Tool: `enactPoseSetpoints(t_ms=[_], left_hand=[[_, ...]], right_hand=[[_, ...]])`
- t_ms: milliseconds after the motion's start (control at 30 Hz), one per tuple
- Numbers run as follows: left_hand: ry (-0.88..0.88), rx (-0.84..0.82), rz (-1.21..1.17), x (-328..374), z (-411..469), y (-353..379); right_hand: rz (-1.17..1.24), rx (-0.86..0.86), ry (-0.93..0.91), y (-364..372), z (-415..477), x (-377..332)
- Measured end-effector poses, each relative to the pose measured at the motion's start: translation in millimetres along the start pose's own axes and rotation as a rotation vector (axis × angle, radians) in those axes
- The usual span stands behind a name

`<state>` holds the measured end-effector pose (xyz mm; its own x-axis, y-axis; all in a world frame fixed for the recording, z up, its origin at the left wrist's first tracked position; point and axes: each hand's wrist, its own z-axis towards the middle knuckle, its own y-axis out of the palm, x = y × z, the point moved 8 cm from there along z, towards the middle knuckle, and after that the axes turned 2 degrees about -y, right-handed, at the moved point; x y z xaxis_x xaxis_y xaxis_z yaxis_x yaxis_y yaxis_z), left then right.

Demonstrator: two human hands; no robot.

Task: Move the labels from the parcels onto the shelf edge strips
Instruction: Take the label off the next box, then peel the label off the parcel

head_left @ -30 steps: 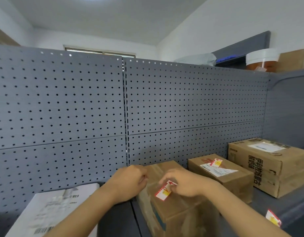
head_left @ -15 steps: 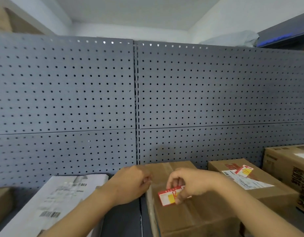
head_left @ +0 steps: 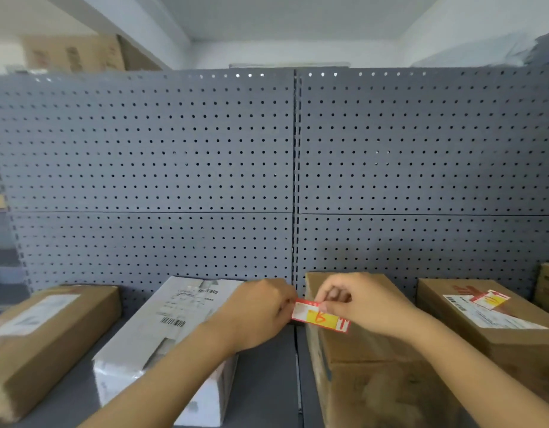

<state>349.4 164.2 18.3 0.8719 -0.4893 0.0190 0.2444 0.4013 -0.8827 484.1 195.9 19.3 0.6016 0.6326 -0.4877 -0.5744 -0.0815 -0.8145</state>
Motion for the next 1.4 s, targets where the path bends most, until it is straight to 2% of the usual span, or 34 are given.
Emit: enactPoseSetpoints(t_ms=[200,533,667,833,1000,1100,1400], left_hand=[[-0.055,0.092,0.0,-39.9,-81.2,-39.4],[-0.131,-0.029,-0.094,-114.9,-224.3,-59.7],[-0.193,-0.103,-0.134,-120.9,-251.3,-46.1],[-0.316,-0.248,-0.056,-127.2,-277.4,-4.8],[-0.263,-0.339,0.031,-130.7,-281.2,34.7],[-0.202,-0.322,0.134,-130.9,-279.3,49.0],[-0.206,-0.243,0.099,-131.3,-277.2,52.3]], right_hand=[[0.097,-0.046,0.015,64.5,1.1,-56.5],[0.166,-0.057,0.11,184.7,-11.2,-151.4],[0.163,-0.035,0.167,203.0,-22.6,-155.0],[0.162,-0.1,0.224,229.4,-30.1,-145.6],[0.125,-0.084,0.242,246.1,-28.1,-134.3],[0.101,-0.062,0.228,251.5,-23.7,-134.2],[0.099,0.075,0.154,257.1,-8.2,-142.4]])
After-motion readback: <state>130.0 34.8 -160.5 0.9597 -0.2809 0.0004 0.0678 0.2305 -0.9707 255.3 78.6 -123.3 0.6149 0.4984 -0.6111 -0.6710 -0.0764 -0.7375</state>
